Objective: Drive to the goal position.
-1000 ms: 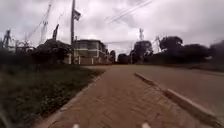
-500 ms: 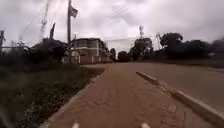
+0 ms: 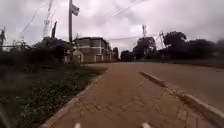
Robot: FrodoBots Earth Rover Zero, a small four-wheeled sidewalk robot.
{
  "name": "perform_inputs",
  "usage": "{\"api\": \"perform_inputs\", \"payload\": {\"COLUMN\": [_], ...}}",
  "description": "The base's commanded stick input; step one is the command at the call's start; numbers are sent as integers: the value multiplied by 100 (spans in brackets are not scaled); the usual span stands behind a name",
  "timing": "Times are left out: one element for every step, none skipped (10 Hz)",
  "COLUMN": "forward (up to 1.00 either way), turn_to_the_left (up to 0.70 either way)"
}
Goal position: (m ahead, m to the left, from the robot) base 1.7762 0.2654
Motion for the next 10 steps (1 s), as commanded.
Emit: {"api": "perform_inputs", "payload": {"forward": [70, 70, 70, 70, 70, 70, 70, 70, 70, 70], "turn_to_the_left": [0, 0, 0, 0, 0, 0, -4, -9, -13, -18]}}
